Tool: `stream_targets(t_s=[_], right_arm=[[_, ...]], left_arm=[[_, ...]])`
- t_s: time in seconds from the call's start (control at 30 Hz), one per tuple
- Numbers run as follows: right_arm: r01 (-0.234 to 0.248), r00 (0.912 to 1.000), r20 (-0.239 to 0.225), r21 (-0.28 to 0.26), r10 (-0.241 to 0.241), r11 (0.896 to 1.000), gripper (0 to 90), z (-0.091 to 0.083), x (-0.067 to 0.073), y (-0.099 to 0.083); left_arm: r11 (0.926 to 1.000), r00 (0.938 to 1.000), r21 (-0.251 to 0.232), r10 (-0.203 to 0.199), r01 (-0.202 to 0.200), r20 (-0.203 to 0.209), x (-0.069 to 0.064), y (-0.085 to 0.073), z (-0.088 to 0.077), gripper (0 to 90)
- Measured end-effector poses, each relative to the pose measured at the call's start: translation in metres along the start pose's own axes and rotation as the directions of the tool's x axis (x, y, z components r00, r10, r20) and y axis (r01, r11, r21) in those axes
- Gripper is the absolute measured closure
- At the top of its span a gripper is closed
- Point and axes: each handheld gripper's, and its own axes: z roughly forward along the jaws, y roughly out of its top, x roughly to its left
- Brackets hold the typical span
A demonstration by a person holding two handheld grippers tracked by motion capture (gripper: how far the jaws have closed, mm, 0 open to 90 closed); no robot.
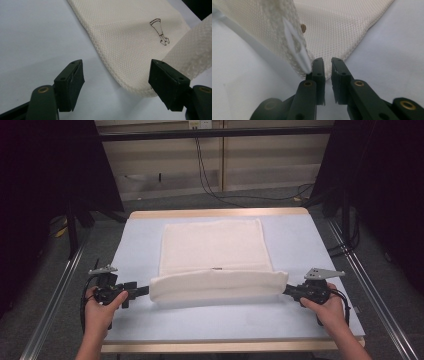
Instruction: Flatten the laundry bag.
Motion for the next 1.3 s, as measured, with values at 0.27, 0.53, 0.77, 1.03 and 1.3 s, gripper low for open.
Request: stream_targets(t_s=[0.27,0.53,0.77,1.03,1.3], right_arm=[[-0.009,0.9996,0.028,0.010,0.008,1.000,73.8,-0.001,-0.002,-0.001],[-0.021,0.9970,0.075,-0.005,0.022,1.000,63.4,-0.001,-0.002,0.001],[-0.022,0.9968,0.077,0.005,0.021,1.000,61.4,0.010,0.006,0.007],[-0.025,0.9933,0.114,0.078,0.016,0.997,66.7,0.023,0.014,0.007],[-0.010,0.9914,0.131,0.113,-0.005,0.994,79.4,0.026,0.019,0.008]], left_arm=[[0.9998,0.9998,0.022,-0.001,0.001,-0.020,-0.001,-0.003,0.008,27.2],[0.9948,0.9986,0.092,0.045,-0.043,-0.028,-0.010,-0.004,0.028,27.7],[0.9873,0.9957,0.149,0.066,-0.056,-0.064,-0.019,-0.005,0.045,35.6],[0.9826,0.9886,0.153,0.120,-0.106,-0.091,-0.031,-0.007,0.052,46.2],[0.9728,0.9796,0.185,0.163,-0.139,-0.118,-0.034,-0.006,0.053,67.1]])
